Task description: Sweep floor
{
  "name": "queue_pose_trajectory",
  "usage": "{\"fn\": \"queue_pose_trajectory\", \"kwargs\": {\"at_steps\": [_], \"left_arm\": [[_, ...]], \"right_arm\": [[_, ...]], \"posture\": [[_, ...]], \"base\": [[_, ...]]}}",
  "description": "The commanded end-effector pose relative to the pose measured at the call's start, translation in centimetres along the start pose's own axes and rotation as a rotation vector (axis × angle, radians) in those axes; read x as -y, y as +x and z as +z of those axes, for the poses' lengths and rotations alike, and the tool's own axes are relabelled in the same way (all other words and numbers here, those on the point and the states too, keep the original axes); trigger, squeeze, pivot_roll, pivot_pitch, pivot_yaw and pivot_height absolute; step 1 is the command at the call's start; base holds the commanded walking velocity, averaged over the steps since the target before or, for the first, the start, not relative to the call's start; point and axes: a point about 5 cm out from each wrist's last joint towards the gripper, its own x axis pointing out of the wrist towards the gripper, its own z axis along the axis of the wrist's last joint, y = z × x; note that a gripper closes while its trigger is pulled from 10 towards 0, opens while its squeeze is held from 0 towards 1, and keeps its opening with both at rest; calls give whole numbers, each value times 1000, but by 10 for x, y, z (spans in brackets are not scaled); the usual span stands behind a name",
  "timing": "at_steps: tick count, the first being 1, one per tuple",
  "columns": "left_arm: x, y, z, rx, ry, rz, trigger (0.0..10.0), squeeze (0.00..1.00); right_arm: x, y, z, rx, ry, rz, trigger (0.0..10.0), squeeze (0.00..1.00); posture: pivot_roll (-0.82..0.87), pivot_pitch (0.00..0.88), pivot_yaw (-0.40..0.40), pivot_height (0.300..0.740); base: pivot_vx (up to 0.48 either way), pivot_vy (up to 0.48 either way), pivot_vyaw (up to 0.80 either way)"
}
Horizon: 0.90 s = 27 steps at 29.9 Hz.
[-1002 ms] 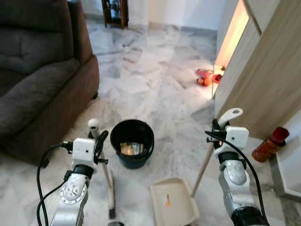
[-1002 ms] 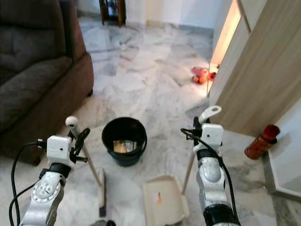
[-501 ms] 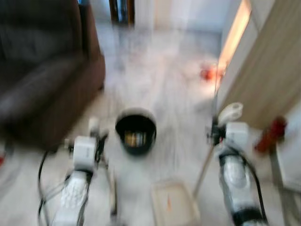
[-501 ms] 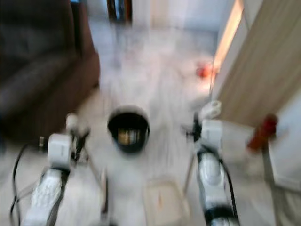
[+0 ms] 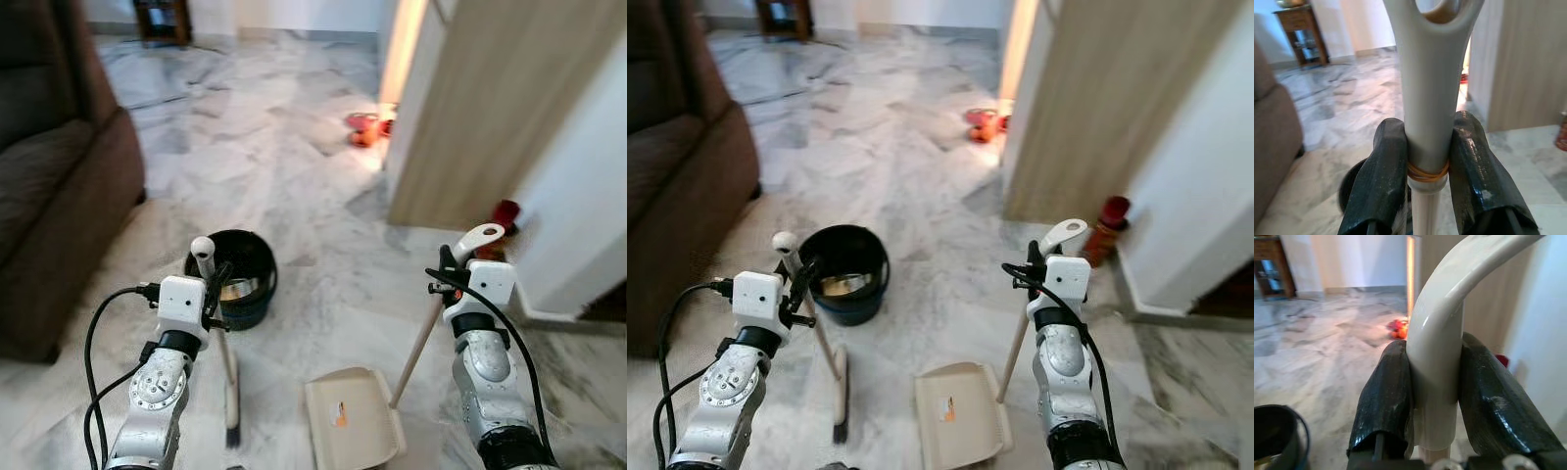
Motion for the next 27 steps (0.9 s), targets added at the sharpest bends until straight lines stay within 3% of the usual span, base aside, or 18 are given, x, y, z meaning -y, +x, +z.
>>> {"fn": "queue_pose_trajectory", "kwargs": {"at_steps": [1,7,27], "left_arm": [[-2,1,0,1,21,3,10000,0],[-2,2,0,0,27,6,10000,0],[-4,4,0,2,32,10,10000,0]], "right_arm": [[-1,1,4,17,-1,-2,10000,0],[-3,1,3,18,0,1,10000,0],[-5,1,5,20,4,-8,10000,0]], "posture": [[14,63,-23,740],[14,56,-23,740],[3,70,-14,740]], "base": [[0,-270,-800],[0,-429,-800],[0,0,-800]]}}
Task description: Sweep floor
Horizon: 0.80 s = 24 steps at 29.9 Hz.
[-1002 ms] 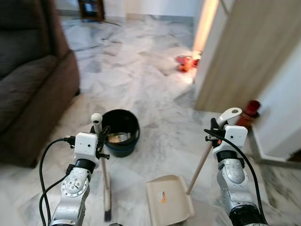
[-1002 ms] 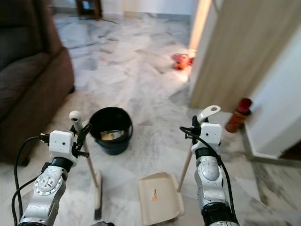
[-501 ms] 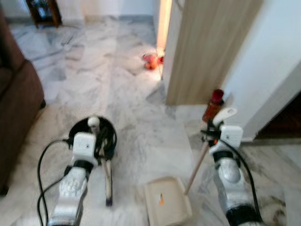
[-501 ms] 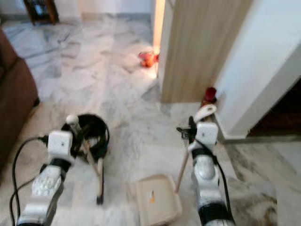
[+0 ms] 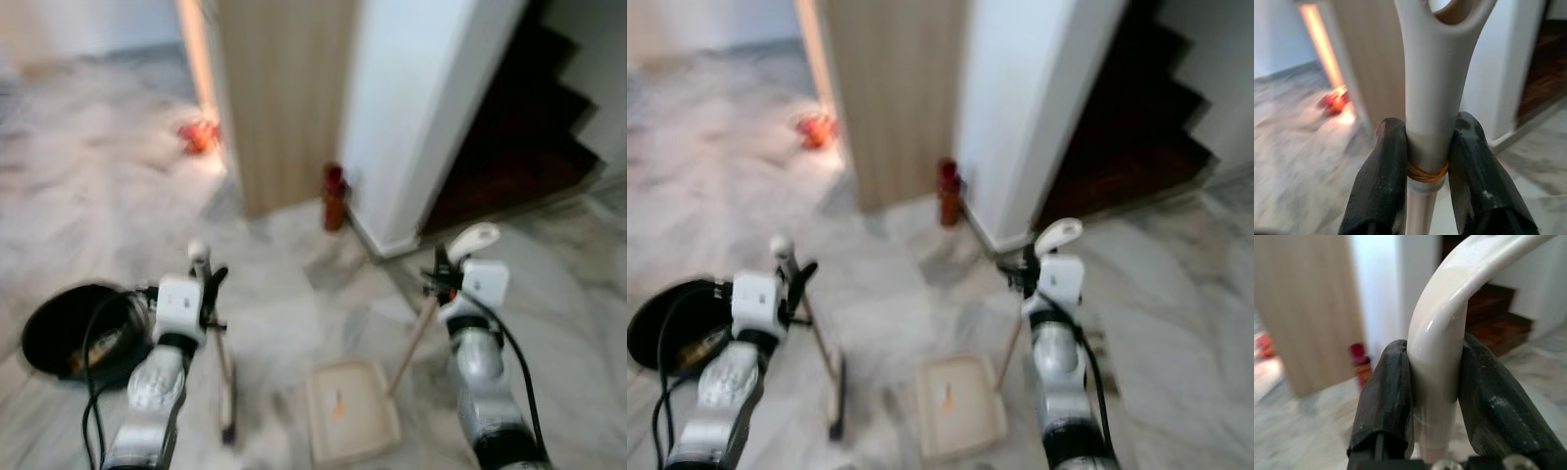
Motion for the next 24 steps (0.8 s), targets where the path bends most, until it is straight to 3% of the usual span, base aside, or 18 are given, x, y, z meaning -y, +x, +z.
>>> {"fn": "queue_pose_trajectory", "kwargs": {"at_steps": [1,11,16,24], "left_arm": [[-6,2,7,37,25,10,10000,0],[-6,3,7,38,28,14,10000,0],[-7,3,7,40,32,16,10000,0],[-7,3,8,40,27,18,10000,0]], "right_arm": [[-4,4,9,41,2,10,10000,0],[-3,4,9,40,-1,7,10000,0],[-3,4,9,40,-2,10,10000,0],[-3,5,10,41,-1,10,10000,0]], "posture": [[5,74,-14,740],[3,78,-17,740],[3,78,-17,740],[3,82,-18,740]], "base": [[0,0,-800],[0,0,-800],[0,-337,-800],[0,0,-800]]}}
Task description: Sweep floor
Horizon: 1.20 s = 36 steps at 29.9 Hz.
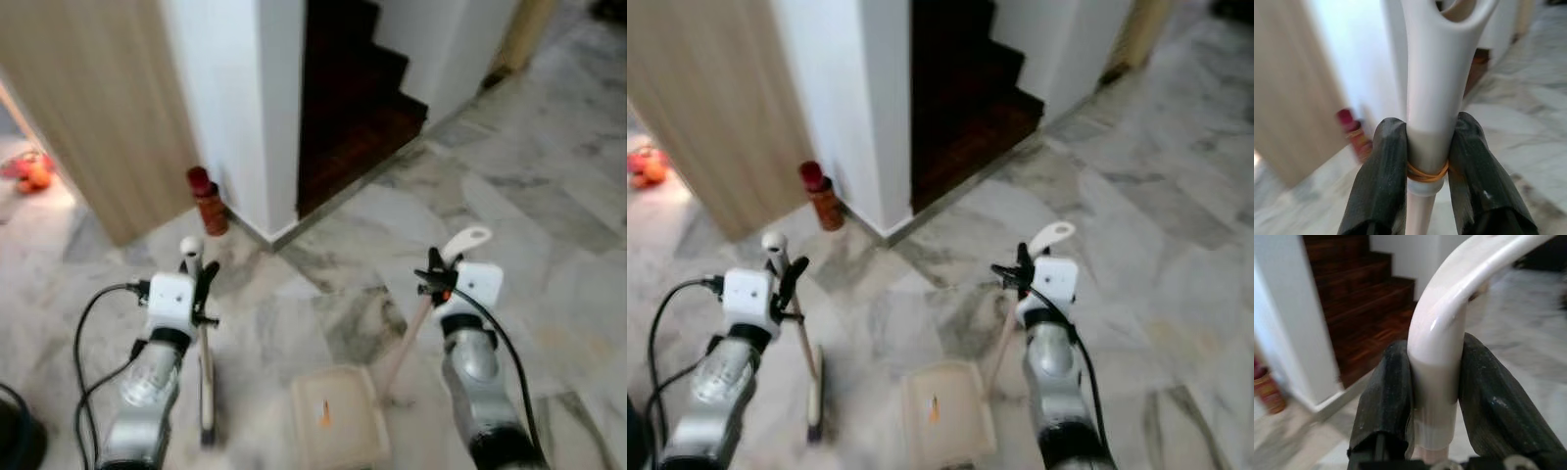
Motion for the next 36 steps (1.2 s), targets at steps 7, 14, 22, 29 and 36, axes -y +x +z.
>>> {"fn": "queue_pose_trajectory", "kwargs": {"at_steps": [7,14,22,29,36], "left_arm": [[-4,1,6,35,12,2,10000,0],[-4,1,6,36,15,1,10000,0],[-3,2,6,41,10,2,10000,0],[-3,2,6,41,16,-1,10000,0],[-2,3,7,45,10,-2,10000,0]], "right_arm": [[1,2,8,39,-9,-2,10000,0],[1,2,8,40,-8,-2,10000,0],[2,3,9,42,-10,-3,10000,0],[1,3,9,43,-11,0,10000,0],[-1,4,9,44,-7,4,10000,0]], "posture": [[2,84,-18,740],[2,84,-18,740],[-1,78,-18,740],[0,72,-20,740],[1,69,-20,740]], "base": [[0,0,-800],[0,0,-800],[0,-179,-800],[0,0,-800],[0,0,-800]]}}
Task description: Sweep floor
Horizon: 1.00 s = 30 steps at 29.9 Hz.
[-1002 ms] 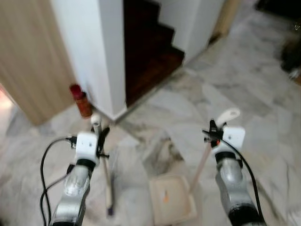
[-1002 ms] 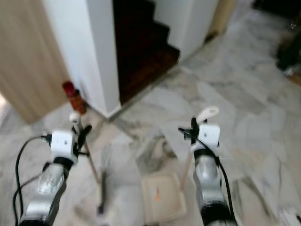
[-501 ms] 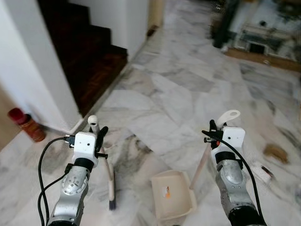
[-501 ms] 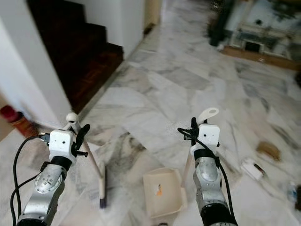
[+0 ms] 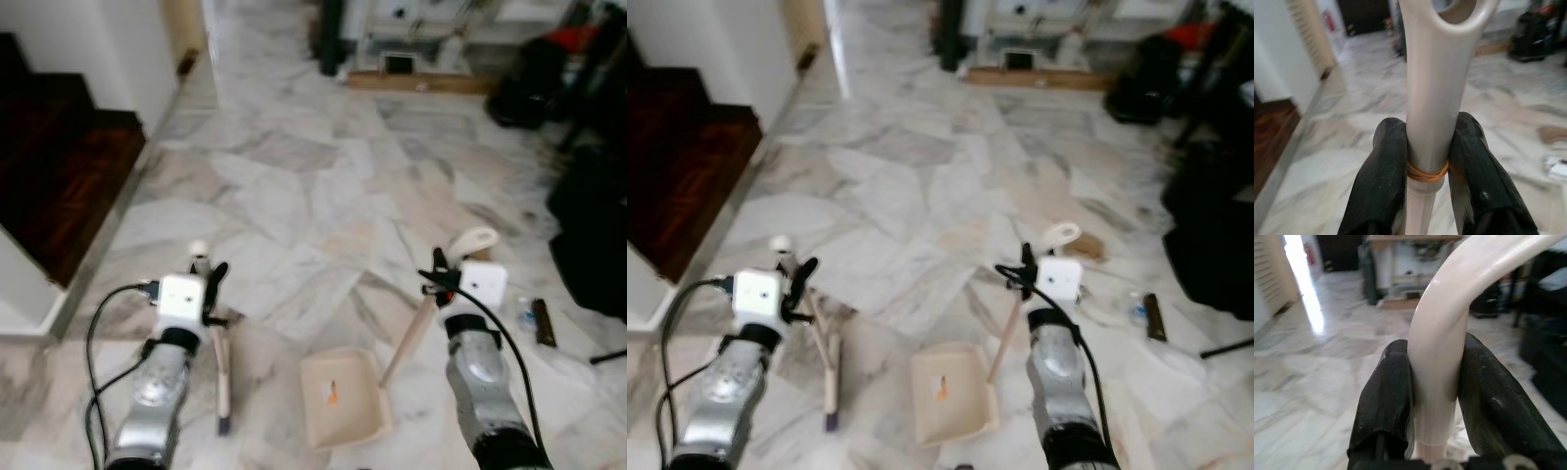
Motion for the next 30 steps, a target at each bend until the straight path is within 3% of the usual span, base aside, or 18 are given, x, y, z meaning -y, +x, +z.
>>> {"fn": "queue_pose_trajectory", "kwargs": {"at_steps": [1,23,30], "left_arm": [[-5,1,6,31,16,9,10000,0],[-3,1,7,40,-15,-8,10000,0],[-3,1,7,33,-17,-13,10000,0]], "right_arm": [[-1,4,9,43,-7,6,10000,0],[-1,3,9,47,-7,2,10000,0],[-2,3,10,56,-9,3,10000,0]], "posture": [[1,69,-20,740],[1,71,-17,740],[1,73,-17,740]], "base": [[0,0,-800],[0,0,-796],[0,0,0]]}}
